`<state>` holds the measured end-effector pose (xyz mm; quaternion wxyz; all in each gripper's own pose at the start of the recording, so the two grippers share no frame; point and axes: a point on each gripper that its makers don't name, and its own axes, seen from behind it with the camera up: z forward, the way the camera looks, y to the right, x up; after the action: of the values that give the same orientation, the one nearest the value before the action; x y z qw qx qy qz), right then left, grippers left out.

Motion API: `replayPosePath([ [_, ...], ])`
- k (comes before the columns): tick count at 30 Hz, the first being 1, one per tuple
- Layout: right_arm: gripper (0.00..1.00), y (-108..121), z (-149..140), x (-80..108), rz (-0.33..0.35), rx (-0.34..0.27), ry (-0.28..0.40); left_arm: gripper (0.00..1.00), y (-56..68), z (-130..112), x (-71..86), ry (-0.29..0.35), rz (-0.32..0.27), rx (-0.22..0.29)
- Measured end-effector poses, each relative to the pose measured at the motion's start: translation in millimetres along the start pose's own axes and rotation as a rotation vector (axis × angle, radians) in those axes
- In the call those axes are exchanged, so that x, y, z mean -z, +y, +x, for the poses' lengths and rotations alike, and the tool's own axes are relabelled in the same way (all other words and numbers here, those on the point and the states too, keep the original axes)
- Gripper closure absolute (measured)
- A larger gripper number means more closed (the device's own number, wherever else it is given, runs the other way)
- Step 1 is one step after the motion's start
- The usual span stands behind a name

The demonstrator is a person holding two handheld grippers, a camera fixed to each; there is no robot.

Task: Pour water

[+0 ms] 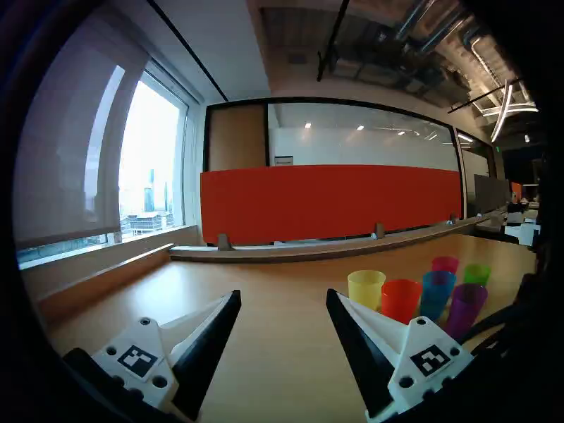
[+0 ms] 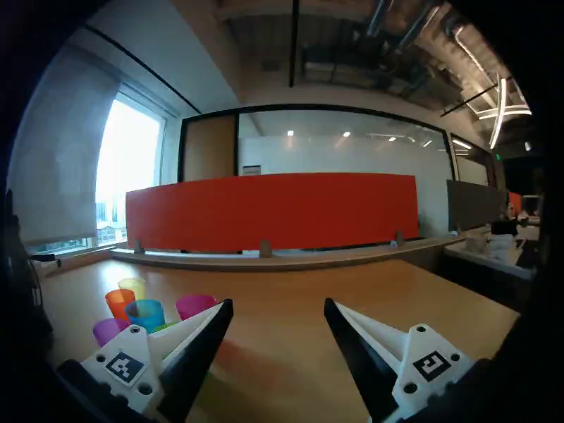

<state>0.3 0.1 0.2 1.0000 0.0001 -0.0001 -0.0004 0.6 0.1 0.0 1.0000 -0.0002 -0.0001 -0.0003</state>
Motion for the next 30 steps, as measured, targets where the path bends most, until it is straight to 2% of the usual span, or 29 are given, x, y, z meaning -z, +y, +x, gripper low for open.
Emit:
replayPosePath([
  [3, 0.00, 1.8, 4.9, -2.2, 0.004, 0.012, -0.003, 0.11, 2.2, 9.2, -0.5, -0.005, -0.008, 0.009],
  [9, 0.00, 5.4, 32.0, -4.8, 0.018, 0.047, -0.013, 0.11, 6.4, 34.3, -7.3, -0.034, -0.052, 0.057],
  [14, 0.00, 6.2, 63.7, -6.4, 0.041, 0.071, -0.014, 0.11, 9.0, 73.3, -15.6, -0.011, -0.090, 0.073],
  [21, 0.00, 1.9, 107.5, -10.9, 0.070, 0.101, -0.007, 0.11, 12.6, 127.1, -23.7, 0.021, -0.131, 0.063],
  [26, 0.00, -5.0, 131.5, -11.7, 0.098, 0.101, 0.004, 0.11, 16.7, 144.1, -26.9, 0.012, -0.166, 0.071],
  [30, 0.00, -9.1, 135.5, -12.2, 0.119, 0.089, -0.003, 0.11, 21.4, 147.9, -28.3, -0.001, -0.189, 0.066],
])
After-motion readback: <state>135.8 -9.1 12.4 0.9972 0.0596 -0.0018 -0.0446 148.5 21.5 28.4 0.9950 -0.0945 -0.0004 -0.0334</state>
